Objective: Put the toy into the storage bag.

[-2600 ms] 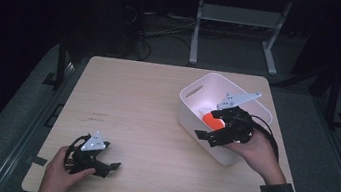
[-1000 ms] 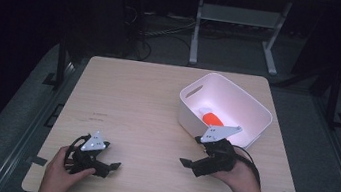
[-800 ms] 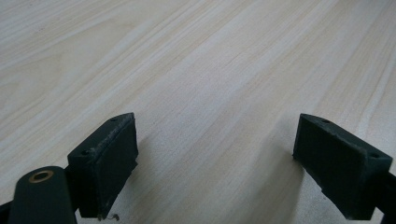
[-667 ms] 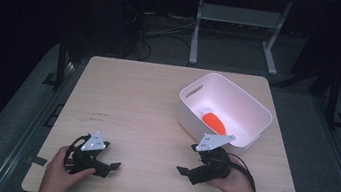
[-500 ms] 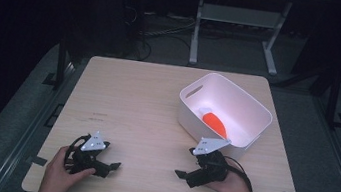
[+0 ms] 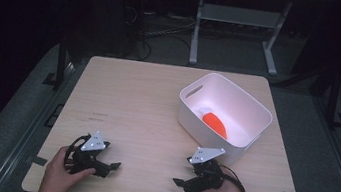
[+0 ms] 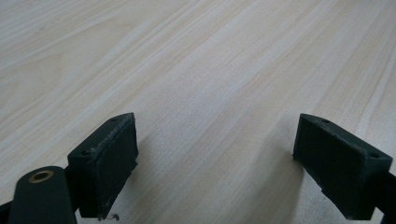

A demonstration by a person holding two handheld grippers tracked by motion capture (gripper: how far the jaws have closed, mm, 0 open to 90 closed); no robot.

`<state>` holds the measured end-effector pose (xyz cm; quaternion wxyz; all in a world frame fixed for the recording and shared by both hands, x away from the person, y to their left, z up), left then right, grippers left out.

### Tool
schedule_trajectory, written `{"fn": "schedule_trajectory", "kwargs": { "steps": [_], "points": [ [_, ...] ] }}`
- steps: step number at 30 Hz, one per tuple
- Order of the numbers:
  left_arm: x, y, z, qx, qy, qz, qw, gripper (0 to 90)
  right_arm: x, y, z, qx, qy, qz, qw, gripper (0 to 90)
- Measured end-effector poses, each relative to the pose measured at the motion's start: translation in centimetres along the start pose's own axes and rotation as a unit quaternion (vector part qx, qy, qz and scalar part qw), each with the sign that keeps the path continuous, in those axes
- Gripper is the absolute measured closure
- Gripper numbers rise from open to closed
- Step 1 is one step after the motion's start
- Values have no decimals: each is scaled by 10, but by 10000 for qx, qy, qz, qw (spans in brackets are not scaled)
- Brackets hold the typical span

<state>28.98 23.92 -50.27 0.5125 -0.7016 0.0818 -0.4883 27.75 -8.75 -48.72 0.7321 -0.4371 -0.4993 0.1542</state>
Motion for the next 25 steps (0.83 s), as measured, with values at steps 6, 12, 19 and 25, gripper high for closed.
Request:
{"fn": "schedule_trajectory", "kwargs": {
  "steps": [6, 12, 19, 25],
  "points": [
    [0, 0, 0, 0, 1, 2, 10000, 128, -5, 10, 3, -187, -167, 103, 9996, 131],
    [0, 0, 0, -1, 3, 2, 10000, 129, -10, 17, 5, -372, -218, 113, 9990, 107],
    [0, 0, 0, -1, 0, 0, 10000, 128, -11, 19, 5, -393, -218, -6, 9990, 78],
    [0, 0, 0, 1, 0, 2, 10000, 128, -11, 19, 5, -397, -212, -8, 9990, 78]
  ]
}}
Point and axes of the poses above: each handheld gripper's, and its own axes: y roughly forward along the jaws, x roughly out of its top, z roughly to its left, the point moved 4 cm from there along y, roughly forward along the jaws, and after that the axes turned 9 degrees about z, right-handed, at the moved point
